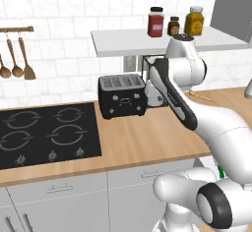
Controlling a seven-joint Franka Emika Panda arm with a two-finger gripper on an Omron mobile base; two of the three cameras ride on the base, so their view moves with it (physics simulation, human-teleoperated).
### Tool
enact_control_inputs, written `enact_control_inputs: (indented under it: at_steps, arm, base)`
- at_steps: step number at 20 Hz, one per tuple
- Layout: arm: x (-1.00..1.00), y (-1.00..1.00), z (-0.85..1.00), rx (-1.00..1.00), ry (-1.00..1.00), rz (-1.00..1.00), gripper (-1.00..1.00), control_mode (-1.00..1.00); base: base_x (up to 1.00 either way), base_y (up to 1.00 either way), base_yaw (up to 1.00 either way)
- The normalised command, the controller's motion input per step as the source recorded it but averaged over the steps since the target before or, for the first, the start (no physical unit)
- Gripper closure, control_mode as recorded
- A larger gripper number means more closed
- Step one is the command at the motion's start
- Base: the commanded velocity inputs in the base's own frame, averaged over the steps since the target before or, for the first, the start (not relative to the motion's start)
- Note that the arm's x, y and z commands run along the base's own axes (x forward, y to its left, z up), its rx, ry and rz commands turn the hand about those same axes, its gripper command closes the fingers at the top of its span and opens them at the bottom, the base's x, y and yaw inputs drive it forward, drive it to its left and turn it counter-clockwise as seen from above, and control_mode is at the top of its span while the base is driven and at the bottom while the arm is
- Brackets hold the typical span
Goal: Place the appropriate cutting tool for cutting the cucumber skin on the cutting board.
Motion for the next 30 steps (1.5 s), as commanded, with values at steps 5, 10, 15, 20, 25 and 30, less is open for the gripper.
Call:
enact_control_inputs:
  at_steps: [5, 10, 15, 20, 25, 30]
  arm:
    - [-0.09, -0.2, -0.12, 0.0, 0.0, -0.01, -1.0, -1.0]
    - [-0.49, -0.96, -0.48, 0.04, 0.02, -0.16, -1.0, -1.0]
    - [-0.45, -0.99, -0.6, 0.0, 0.04, -0.14, -1.0, -1.0]
    - [-0.09, -0.83, -0.56, 0.0, 0.08, -0.09, -1.0, -1.0]
    - [-0.28, -0.82, -0.34, 0.01, 0.03, -0.07, -1.0, -1.0]
    - [-0.16, -0.8, -0.33, 0.05, 0.1, -0.06, -1.0, -1.0]
  base:
    - [0.0, 0.0, 0.0]
    - [0.0, 0.0, 0.0]
    - [0.0, 0.0, 0.0]
    - [0.0, 0.0, 0.0]
    - [0.0, 0.0, 0.0]
    - [0.0, 0.0, 0.0]
